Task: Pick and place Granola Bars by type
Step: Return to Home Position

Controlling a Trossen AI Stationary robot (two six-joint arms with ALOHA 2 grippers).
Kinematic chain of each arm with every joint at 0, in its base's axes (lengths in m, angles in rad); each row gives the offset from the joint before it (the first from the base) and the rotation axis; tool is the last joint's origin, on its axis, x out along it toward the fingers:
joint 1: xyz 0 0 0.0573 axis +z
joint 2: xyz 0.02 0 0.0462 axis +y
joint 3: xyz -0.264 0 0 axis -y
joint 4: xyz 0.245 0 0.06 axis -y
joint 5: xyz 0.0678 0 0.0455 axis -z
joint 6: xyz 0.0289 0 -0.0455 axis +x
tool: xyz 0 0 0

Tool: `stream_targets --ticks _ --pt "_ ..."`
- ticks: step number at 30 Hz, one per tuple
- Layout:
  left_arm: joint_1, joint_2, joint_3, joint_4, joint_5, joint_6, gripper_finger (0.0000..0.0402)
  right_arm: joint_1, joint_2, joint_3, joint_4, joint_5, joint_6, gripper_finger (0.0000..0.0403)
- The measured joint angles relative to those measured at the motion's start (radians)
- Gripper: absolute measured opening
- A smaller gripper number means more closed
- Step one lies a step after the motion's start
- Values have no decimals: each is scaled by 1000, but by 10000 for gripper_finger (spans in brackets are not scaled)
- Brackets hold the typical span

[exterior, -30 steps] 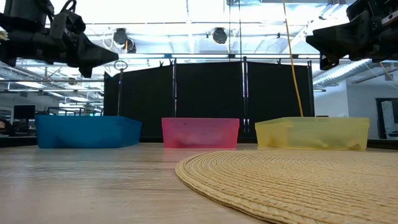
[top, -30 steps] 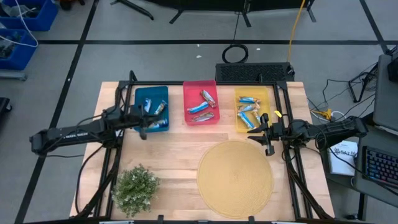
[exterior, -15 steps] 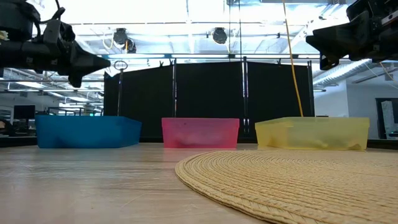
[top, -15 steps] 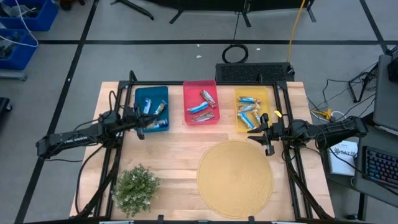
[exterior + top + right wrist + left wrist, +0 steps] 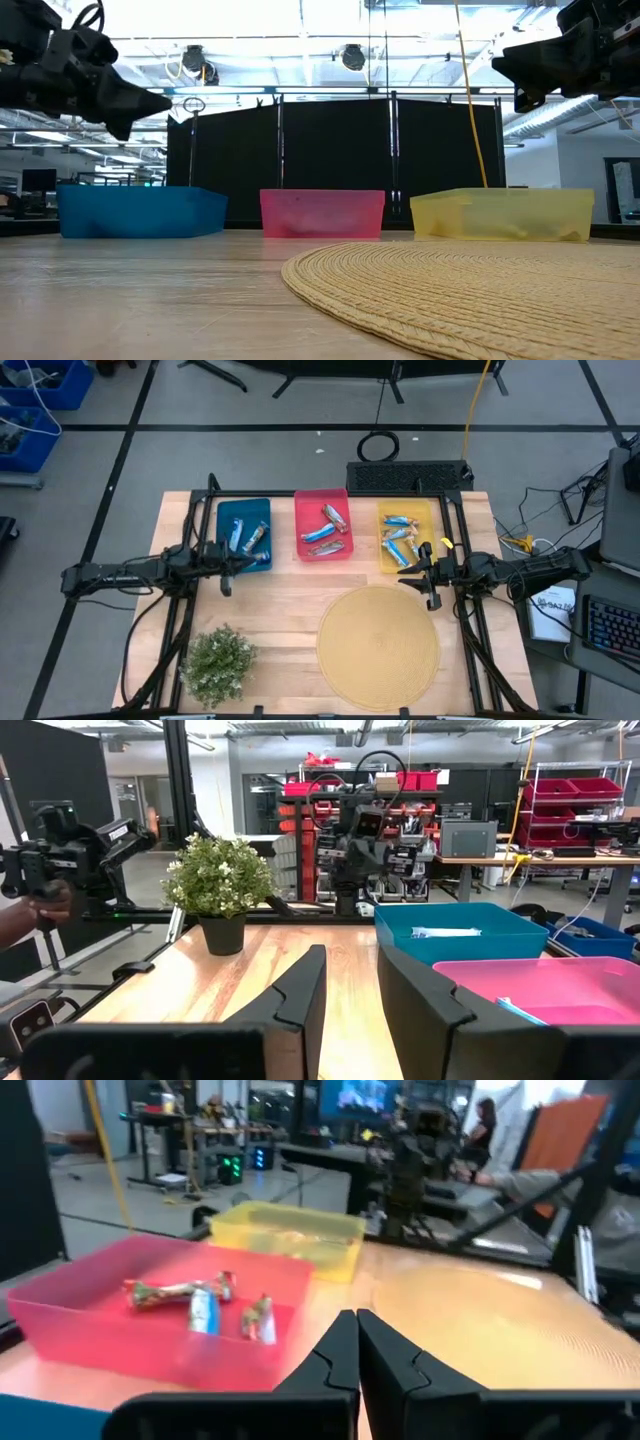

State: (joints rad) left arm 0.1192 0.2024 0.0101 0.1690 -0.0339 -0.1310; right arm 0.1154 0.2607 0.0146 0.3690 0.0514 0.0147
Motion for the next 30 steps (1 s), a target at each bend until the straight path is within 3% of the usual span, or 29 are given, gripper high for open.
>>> stream_targets --ticks 11,18,22,25,30 --pt "-170 0 0 -28 -110 20 4 0 0 0 0 0 0 86" --pt "-207 0 0 -33 -99 -29 29 0 -1 0 41 -1 -22 86" --pt "-219 0 0 -49 -111 2 25 0 2 0 -74 -15 89 85" --pt "-223 0 0 -55 -123 19 9 0 3 0 -167 -93 128 85" --pt "-223 0 1 -65 -124 13 14 0 2 0 -57 -105 76 85"
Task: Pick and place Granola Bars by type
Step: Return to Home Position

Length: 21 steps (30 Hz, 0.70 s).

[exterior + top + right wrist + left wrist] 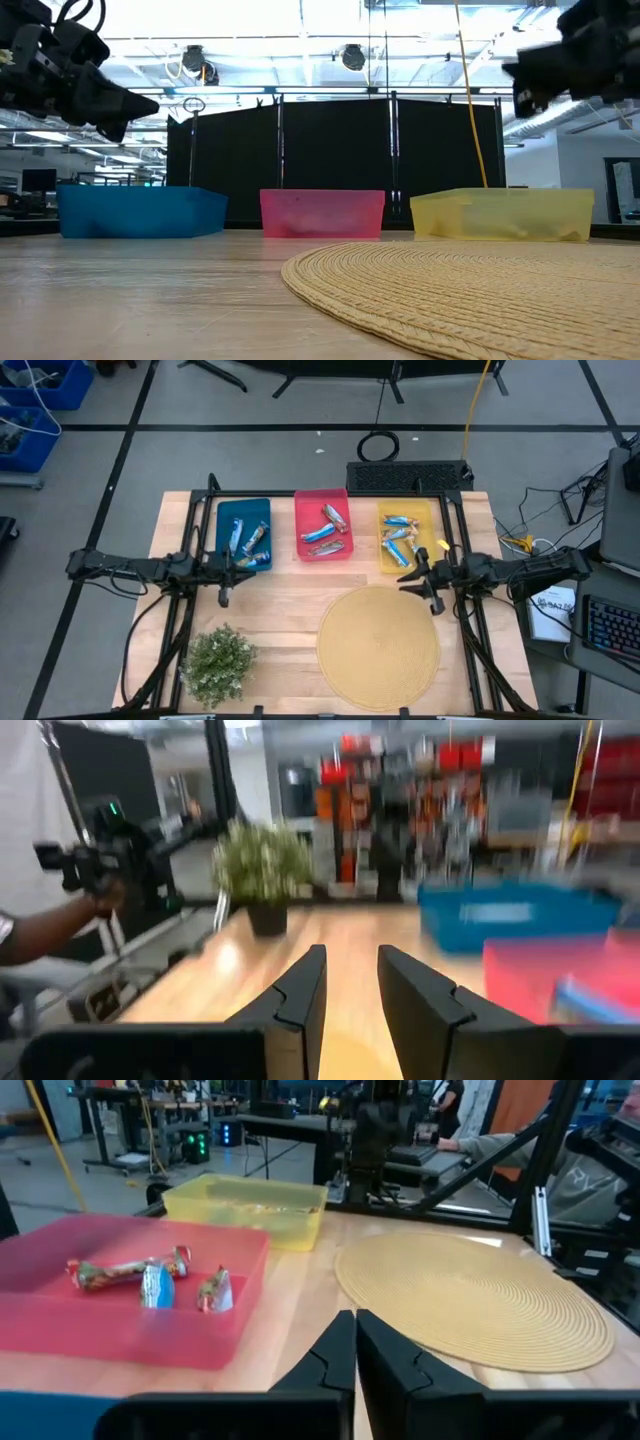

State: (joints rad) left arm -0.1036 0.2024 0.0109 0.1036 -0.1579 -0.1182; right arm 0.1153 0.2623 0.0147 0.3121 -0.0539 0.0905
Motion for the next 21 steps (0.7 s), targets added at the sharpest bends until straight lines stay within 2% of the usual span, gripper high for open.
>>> stream_targets --ticks 4,10,16,19,21 --pt "0 0 0 -14 -1 -19 26 -1 -15 0 90 -24 -70 85" --pt "0 0 0 -36 10 -18 5 -1 -73 0 65 -2 -81 84" --pt "0 0 0 -34 25 -17 23 -13 -198 -1 -98 62 -53 84" --pt "0 0 0 -34 25 -8 21 -17 -261 -1 -163 88 -43 84" --pt "0 0 0 -34 25 6 12 -17 -259 -1 -191 86 -42 84"
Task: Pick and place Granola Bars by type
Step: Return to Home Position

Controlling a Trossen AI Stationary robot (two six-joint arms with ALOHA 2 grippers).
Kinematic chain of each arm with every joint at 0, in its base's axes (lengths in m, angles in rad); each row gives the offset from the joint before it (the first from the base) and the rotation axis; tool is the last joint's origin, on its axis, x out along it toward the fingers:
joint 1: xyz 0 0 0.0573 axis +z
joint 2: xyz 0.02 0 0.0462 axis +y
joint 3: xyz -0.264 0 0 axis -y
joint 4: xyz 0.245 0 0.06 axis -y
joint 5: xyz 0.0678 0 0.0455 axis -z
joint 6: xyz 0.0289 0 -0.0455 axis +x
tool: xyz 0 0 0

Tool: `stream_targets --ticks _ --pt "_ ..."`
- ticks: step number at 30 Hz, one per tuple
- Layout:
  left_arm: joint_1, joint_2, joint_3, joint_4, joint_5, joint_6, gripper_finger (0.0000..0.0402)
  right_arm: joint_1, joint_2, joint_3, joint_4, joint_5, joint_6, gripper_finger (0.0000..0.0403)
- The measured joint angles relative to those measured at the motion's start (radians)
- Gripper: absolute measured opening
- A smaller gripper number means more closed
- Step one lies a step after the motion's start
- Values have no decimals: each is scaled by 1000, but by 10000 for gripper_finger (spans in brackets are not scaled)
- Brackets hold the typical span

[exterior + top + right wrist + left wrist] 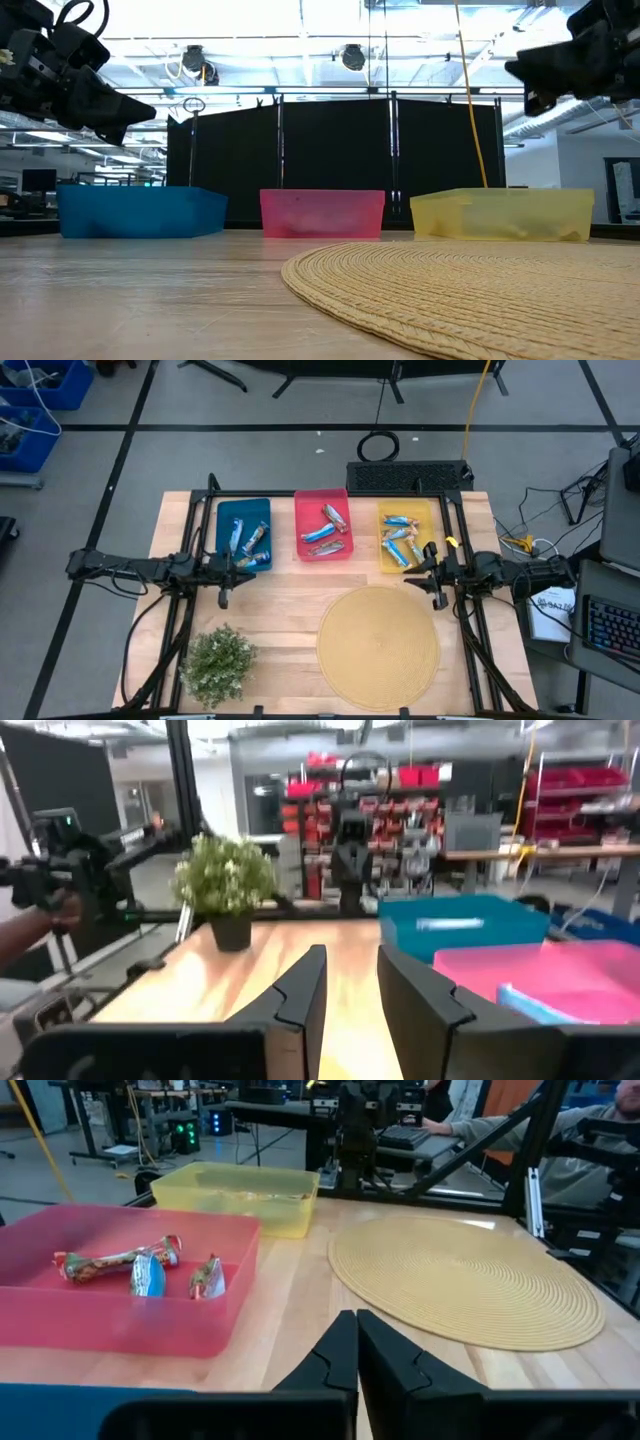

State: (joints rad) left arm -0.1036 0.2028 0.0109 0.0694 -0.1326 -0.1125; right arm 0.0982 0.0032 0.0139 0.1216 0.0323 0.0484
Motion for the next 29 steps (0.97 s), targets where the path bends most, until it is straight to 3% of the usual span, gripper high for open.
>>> stream_targets --ticks 4,10,29 --pt "0 0 0 -7 0 8 6 0 6 0 -90 -4 25 84" --pt "0 0 0 -14 0 3 29 1 13 0 -88 -6 -23 84" --pt "0 0 1 -8 0 3 31 2 37 1 -86 -7 -27 84"
